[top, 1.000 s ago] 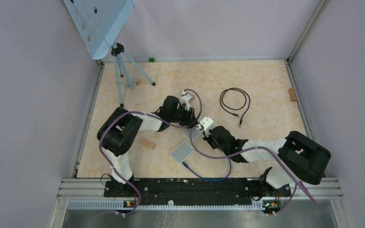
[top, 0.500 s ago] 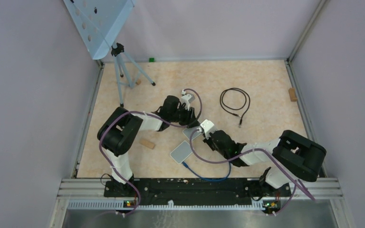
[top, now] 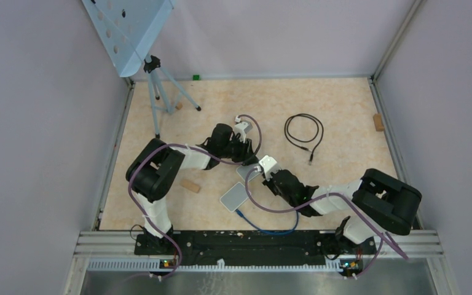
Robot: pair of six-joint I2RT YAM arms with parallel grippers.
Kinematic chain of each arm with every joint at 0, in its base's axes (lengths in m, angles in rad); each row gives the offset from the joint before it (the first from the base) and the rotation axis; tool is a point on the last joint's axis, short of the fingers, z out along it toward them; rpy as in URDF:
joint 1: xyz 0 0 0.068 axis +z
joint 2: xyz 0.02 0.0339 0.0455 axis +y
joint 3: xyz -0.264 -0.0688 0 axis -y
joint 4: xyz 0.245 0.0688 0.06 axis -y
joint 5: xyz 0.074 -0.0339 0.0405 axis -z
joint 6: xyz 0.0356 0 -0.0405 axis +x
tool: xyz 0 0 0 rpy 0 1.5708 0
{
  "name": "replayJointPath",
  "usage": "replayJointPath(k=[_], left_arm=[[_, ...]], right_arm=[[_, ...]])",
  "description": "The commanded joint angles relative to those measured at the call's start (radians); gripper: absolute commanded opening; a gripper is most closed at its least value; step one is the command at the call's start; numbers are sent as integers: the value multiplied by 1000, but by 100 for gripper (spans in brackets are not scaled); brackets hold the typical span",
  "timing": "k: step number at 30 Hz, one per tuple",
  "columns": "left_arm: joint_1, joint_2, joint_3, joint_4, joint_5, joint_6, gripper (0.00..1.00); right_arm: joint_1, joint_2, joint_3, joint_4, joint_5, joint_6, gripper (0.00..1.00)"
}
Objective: Insert the plug into the switch port
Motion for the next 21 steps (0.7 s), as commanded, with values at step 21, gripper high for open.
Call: replayJointPath(k=[21], left_arm=[[-16,36,-4,-129,-66,0,44]], right_arm=[[44,-29,-3,98,50,-7,0]])
